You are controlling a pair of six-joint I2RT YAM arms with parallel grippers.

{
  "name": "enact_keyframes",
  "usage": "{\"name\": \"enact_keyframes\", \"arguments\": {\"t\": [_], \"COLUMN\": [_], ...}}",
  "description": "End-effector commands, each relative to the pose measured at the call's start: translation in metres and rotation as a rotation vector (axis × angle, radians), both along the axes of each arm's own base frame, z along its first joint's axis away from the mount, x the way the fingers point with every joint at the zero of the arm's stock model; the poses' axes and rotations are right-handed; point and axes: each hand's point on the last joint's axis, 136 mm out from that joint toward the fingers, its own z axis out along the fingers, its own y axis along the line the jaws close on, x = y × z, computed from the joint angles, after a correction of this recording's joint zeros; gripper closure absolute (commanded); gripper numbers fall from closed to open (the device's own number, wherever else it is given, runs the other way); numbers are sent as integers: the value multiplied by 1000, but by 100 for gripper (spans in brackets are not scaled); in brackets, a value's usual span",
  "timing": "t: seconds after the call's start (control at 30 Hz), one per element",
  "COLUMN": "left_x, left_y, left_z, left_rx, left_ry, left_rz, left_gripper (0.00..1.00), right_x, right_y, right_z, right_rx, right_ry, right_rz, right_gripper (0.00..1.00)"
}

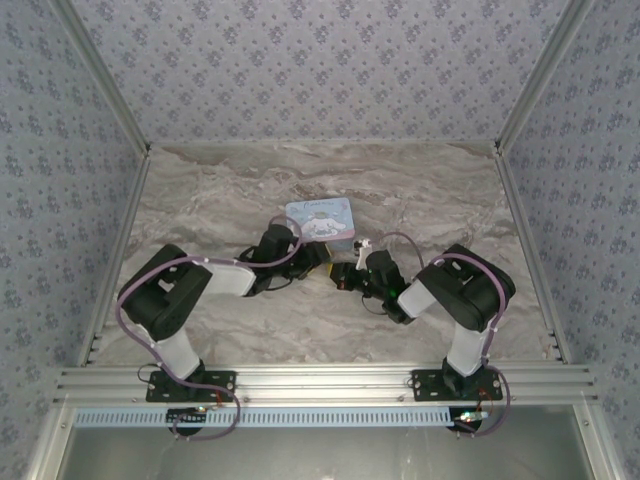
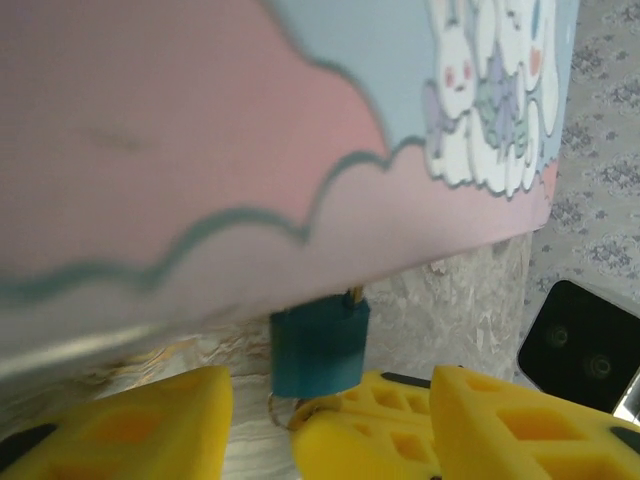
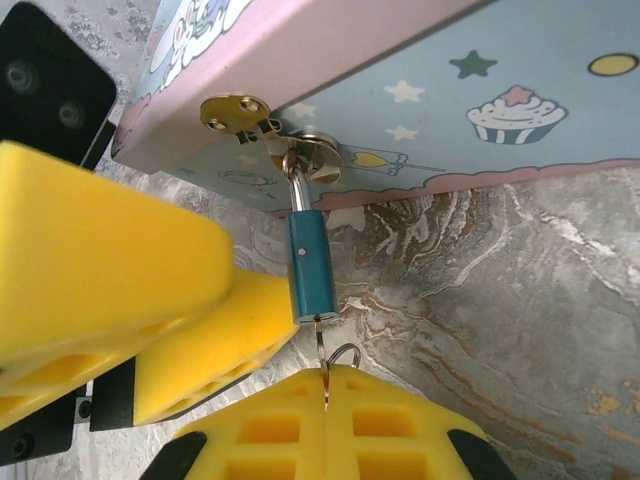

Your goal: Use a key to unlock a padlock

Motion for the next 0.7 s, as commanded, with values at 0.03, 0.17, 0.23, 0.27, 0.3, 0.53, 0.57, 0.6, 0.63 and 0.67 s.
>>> {"name": "enact_keyframes", "arguments": {"t": [0.03,0.17,0.23,0.27,0.3,0.53,0.57,0.6,0.63,0.67], "left_x": [0,-1,0,0,1,7,8,9,10,10], "left_y": [15,19,17,15,13,1,0,-1,-2,-2], "left_z": [11,14,15,16,16,9,9,7,7,5], "left_rx": [6,-5,-23,-34,-48,-125,-132,-137,-143,-142], "left_ry": [-41,-47,-45,-44,-42,-15,-14,-11,-11,-8], "left_rz": [30,36,38,38,38,39,42,43,45,46], "left_gripper": [43,43,44,45,46,55,56,56,57,58], "right_x": [-2,-2,-2,-2,-2,-3,-2,-2,-2,-1], "right_y": [1,1,1,0,0,2,3,2,2,2], "right_z": [3,7,9,8,9,7,8,8,8,8], "right_rx": [52,92,109,111,119,155,160,162,165,167], "right_ry": [39,86,112,124,133,198,202,206,211,212], "right_rz": [-30,-56,-68,-75,-78,-91,-91,-94,-96,-98], "right_gripper": [100,100,100,100,100,100,100,100,100,100]}}
